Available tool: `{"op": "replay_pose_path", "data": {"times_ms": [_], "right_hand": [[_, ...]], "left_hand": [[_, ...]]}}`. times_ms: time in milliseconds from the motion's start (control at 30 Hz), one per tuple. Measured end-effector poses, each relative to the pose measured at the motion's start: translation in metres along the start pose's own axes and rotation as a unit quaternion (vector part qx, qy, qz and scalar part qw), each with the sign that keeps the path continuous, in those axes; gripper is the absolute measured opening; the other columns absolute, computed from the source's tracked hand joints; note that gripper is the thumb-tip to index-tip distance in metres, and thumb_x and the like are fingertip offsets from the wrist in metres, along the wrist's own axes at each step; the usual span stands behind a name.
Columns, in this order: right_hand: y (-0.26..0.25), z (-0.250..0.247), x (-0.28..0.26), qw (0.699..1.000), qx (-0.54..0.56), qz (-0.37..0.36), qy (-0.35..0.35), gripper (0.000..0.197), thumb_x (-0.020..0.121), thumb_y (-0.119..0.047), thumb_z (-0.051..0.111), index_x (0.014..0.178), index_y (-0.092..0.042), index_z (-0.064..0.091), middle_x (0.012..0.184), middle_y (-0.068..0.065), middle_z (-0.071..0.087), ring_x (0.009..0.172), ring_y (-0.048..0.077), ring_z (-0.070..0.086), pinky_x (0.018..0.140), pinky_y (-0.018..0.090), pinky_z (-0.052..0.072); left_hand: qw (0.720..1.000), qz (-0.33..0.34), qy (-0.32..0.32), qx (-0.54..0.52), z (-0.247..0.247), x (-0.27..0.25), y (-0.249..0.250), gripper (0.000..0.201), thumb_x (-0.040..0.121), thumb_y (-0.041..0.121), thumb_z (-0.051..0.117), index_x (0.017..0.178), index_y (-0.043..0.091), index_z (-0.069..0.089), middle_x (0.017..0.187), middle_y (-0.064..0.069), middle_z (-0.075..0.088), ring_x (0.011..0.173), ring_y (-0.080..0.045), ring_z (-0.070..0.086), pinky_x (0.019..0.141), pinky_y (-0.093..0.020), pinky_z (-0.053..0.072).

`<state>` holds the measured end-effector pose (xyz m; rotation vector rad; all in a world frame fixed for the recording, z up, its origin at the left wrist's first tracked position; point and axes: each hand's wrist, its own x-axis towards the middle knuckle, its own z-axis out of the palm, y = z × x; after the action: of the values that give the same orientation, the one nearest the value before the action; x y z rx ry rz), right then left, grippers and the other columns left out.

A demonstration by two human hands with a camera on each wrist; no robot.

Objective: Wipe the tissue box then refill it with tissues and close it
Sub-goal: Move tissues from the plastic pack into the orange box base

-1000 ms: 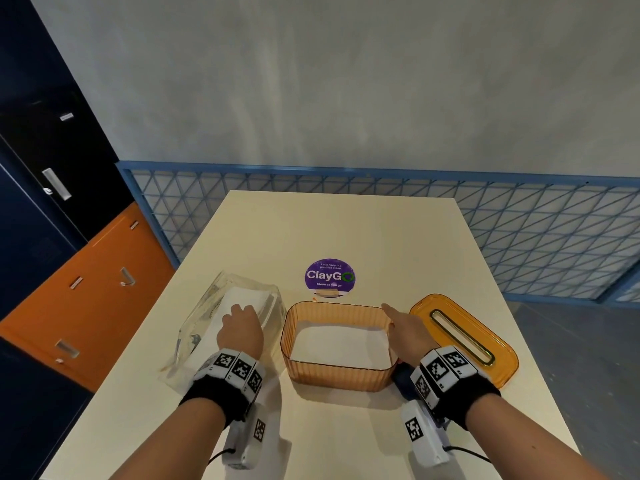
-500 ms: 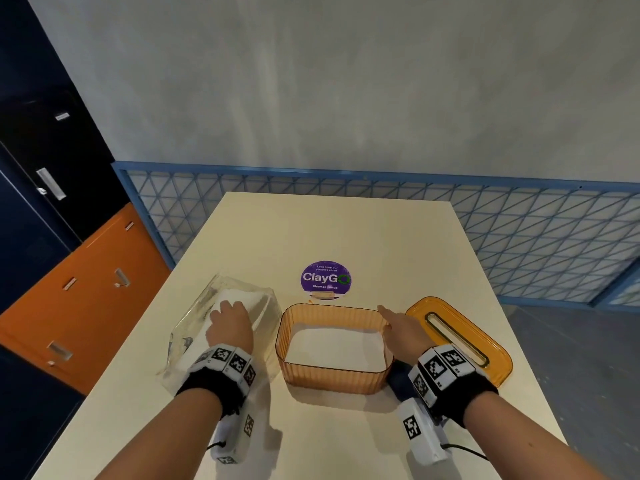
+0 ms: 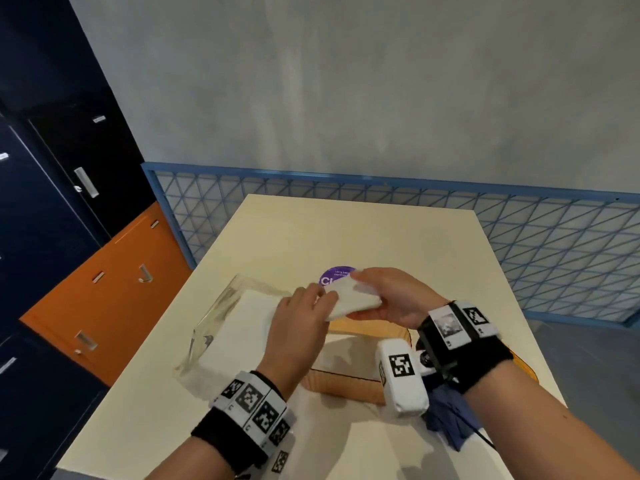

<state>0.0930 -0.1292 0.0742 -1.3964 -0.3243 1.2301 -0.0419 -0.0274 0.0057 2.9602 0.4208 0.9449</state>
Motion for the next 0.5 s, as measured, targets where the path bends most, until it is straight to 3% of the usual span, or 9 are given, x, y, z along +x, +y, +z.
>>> {"op": "replay_pose_path", "data": {"times_ms": [67,133,233,300,367,433,467,500], "right_hand": [[-0.001,-0.003,0.004,0.997,-0.060,-0.032,0.032,0.030,0.090,0.001,0.051,0.118,-0.007,0.046,0.113,0.018,0.054,0.087,0.028,0.059,0.058,0.035,0.057],[-0.004,-0.006,0.004,0.985,-0.142,-0.063,0.078,0.050,0.087,0.006,0.047,0.133,-0.012,0.037,0.127,0.020,0.047,0.095,0.033,0.056,0.058,0.035,0.054],[-0.009,-0.011,0.000,0.970,-0.199,-0.096,0.101,0.069,0.088,0.005,0.045,0.146,-0.021,0.019,0.133,0.018,0.045,0.099,0.032,0.056,0.057,0.033,0.054],[-0.012,-0.015,-0.002,0.967,-0.209,-0.107,0.097,0.072,0.088,0.003,0.045,0.147,-0.025,0.015,0.133,0.016,0.045,0.099,0.032,0.057,0.057,0.032,0.055],[-0.011,-0.019,-0.003,0.967,-0.206,-0.114,0.101,0.073,0.088,0.002,0.045,0.147,-0.027,0.015,0.135,0.017,0.045,0.106,0.035,0.056,0.063,0.036,0.056],[-0.008,-0.024,-0.002,0.967,-0.193,-0.118,0.116,0.071,0.088,0.001,0.046,0.147,-0.027,0.017,0.137,0.017,0.045,0.114,0.037,0.054,0.077,0.041,0.054],[-0.005,-0.026,-0.001,0.969,-0.183,-0.116,0.121,0.071,0.088,0.000,0.046,0.147,-0.027,0.017,0.137,0.016,0.045,0.116,0.037,0.053,0.086,0.043,0.052],[-0.002,-0.027,0.001,0.970,-0.175,-0.113,0.127,0.070,0.089,-0.001,0.047,0.146,-0.027,0.018,0.138,0.015,0.045,0.118,0.036,0.051,0.095,0.046,0.049]], "left_hand": [[0.999,-0.004,-0.019,-0.032,0.007,-0.011,0.004,0.039,0.076,0.022,0.050,0.114,0.021,0.051,0.099,-0.004,0.064,0.082,-0.019,0.060,0.060,-0.026,0.050],[0.994,-0.040,-0.042,-0.098,0.012,-0.018,0.004,0.042,0.087,0.041,0.045,0.124,0.023,0.049,0.116,0.000,0.058,0.104,-0.013,0.051,0.079,-0.027,0.050],[0.946,-0.158,-0.007,-0.283,0.009,-0.018,0.003,0.068,0.087,0.067,0.031,0.133,0.018,0.045,0.131,0.004,0.043,0.123,-0.007,0.036,0.104,-0.021,0.030],[0.874,-0.304,0.024,-0.379,0.002,-0.006,0.004,0.071,0.089,0.067,0.029,0.139,0.017,0.036,0.136,0.004,0.036,0.126,-0.008,0.031,0.108,-0.023,0.024],[0.774,-0.446,0.019,-0.449,0.003,0.006,-0.002,0.058,0.096,0.052,0.031,0.144,0.020,0.026,0.138,0.004,0.035,0.126,-0.012,0.035,0.107,-0.028,0.028],[0.663,-0.524,-0.026,-0.534,0.009,0.013,-0.014,0.055,0.098,0.048,0.034,0.145,0.021,0.023,0.134,0.006,0.040,0.120,-0.015,0.043,0.099,-0.032,0.039],[0.617,-0.540,-0.054,-0.570,0.014,0.014,-0.020,0.057,0.096,0.050,0.036,0.145,0.022,0.025,0.135,0.001,0.045,0.118,-0.020,0.049,0.093,-0.037,0.047],[0.588,-0.544,-0.078,-0.594,0.016,0.016,-0.023,0.057,0.095,0.050,0.039,0.142,0.020,0.029,0.133,-0.007,0.050,0.116,-0.027,0.054,0.083,-0.040,0.055]]}}
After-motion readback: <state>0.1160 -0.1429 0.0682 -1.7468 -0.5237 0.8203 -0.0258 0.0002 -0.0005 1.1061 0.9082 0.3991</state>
